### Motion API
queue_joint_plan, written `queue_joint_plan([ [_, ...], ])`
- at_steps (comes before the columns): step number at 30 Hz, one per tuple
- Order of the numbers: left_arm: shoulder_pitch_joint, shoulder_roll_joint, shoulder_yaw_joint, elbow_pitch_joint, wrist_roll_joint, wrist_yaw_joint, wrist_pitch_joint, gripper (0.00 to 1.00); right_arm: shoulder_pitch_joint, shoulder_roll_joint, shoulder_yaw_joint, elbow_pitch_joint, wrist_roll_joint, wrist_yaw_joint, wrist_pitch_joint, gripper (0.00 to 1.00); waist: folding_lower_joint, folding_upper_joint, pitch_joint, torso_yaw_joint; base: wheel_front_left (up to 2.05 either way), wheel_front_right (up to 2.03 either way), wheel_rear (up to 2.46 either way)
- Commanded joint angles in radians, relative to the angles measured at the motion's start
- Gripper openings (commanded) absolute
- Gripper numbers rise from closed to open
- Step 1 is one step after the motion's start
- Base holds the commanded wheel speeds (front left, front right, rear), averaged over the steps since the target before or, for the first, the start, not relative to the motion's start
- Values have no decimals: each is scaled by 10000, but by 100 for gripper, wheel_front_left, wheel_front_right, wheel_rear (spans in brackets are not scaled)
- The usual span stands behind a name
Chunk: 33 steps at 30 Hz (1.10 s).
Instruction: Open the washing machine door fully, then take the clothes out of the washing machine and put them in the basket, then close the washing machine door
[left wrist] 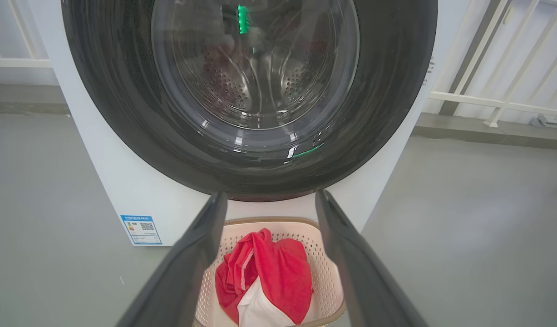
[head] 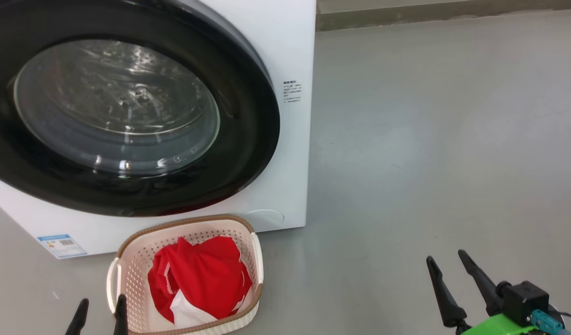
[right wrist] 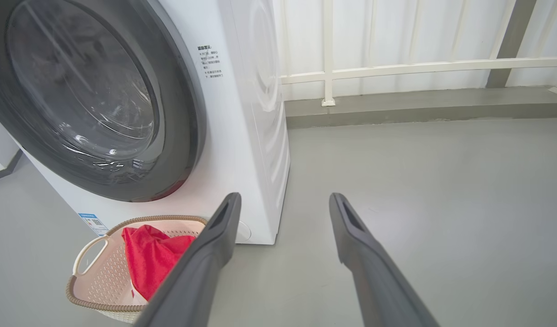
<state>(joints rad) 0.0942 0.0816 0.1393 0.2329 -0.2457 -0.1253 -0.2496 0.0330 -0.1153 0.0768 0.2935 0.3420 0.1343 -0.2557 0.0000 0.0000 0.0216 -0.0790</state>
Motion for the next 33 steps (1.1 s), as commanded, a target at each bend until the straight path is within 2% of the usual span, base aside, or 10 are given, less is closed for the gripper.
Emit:
queue_joint_plan([
  [1, -47, 134, 418, -278, 104, -54, -122, 100, 19, -111, 125, -260, -25, -36, -61, 100, 0, 0, -52, -73, 0, 0, 0],
  [33, 33, 3, 562, -397, -54, -54, -122, 100, 260, -81, -180, -395, -44, -36, -61, 100, 0, 0, -92, -156, 0, 0, 0],
])
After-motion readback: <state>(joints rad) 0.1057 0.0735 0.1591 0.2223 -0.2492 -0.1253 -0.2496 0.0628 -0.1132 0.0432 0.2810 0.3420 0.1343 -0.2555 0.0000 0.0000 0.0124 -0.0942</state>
